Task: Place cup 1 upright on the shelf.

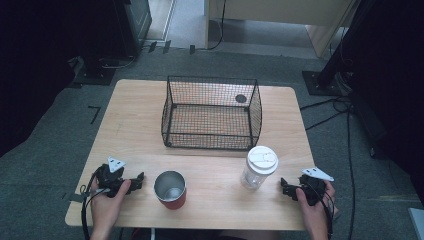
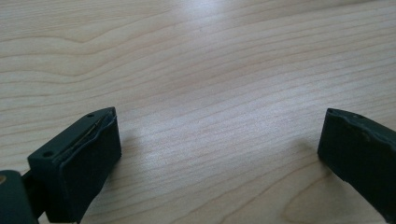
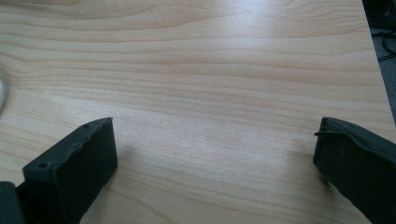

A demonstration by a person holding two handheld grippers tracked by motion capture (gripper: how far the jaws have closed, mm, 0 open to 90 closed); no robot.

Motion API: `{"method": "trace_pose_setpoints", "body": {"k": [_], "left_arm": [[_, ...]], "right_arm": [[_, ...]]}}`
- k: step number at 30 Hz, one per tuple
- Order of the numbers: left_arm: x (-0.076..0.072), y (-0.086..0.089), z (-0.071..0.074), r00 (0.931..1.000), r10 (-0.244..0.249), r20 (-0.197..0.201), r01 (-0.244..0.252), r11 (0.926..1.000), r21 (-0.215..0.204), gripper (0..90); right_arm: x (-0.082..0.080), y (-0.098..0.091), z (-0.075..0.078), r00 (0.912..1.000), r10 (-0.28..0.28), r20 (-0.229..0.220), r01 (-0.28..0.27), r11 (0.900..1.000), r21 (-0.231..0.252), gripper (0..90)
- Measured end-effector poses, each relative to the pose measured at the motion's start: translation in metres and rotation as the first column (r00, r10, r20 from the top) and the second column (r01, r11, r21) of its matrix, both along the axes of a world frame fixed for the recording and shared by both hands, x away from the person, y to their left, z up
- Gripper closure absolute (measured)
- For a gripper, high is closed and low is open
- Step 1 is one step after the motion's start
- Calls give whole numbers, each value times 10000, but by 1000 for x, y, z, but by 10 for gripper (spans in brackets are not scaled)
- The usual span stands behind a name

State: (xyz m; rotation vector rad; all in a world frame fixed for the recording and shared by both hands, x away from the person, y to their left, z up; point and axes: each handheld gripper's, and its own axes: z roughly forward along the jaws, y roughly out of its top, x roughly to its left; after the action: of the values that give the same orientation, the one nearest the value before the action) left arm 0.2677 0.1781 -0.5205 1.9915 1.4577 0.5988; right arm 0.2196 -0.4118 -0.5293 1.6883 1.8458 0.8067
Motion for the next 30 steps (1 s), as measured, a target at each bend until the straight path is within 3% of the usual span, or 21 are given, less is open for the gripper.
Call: {"method": "trace_pose_setpoints", "body": {"k": [2,3,5,7,8,9,14,15,16,17,22,25,28,29,30], "left_arm": [[-1,1,0,9999,145,-12,-145,9999,-40,0],[-5,3,0,9985,542,25,-541,9985,-125,1],[-8,5,2,9993,378,67,-376,9988,-314,1],[-11,6,5,9995,267,174,-253,9968,-759,0],[-11,6,5,9995,267,174,-253,9968,-759,1],[-16,5,11,9993,96,362,-54,9934,-1142,0],[-26,3,29,9957,-161,908,311,9855,-1665,1],[-29,2,40,9928,-260,1169,457,9846,-1688,0],[-29,2,40,9928,-260,1169,457,9846,-1688,1],[-33,-1,49,9896,-392,1382,651,9800,-1880,1],[-40,-7,64,9825,-815,1674,1149,9729,-2004,1],[-46,-11,76,9750,-1097,1931,1537,9608,-2306,1],[-50,-13,82,9709,-1223,2060,1707,9564,-2368,0],[-54,-16,87,9659,-1346,2213,1896,9496,-2498,1],[-54,-16,87,9659,-1346,2213,1896,9496,-2498,1]], "right_arm": [[0,0,0,10000,-2,0,2,10000,1,0],[0,0,0,10000,10,-12,-10,10000,17,0],[0,0,0,10000,21,-15,-21,10000,4,0],[0,0,0,10000,20,-16,-20,10000,6,0],[0,0,0,10000,20,-16,-20,10000,6,0],[0,0,0,10000,17,-21,-17,10000,6,0],[0,0,0,10000,16,-22,-16,10000,7,0],[0,0,0,10000,16,-21,-16,10000,8,0],[0,0,0,10000,16,-21,-16,10000,8,0],[0,0,0,10000,18,-20,-18,10000,6,0],[0,0,0,10000,16,-21,-16,10000,9,0],[0,0,0,10000,20,-20,-20,10000,4,0],[0,0,0,10000,19,-20,-19,10000,5,0],[0,0,0,10000,16,-23,-16,10000,9,0],[0,0,0,10000,16,-23,-16,10000,9,0]]}}
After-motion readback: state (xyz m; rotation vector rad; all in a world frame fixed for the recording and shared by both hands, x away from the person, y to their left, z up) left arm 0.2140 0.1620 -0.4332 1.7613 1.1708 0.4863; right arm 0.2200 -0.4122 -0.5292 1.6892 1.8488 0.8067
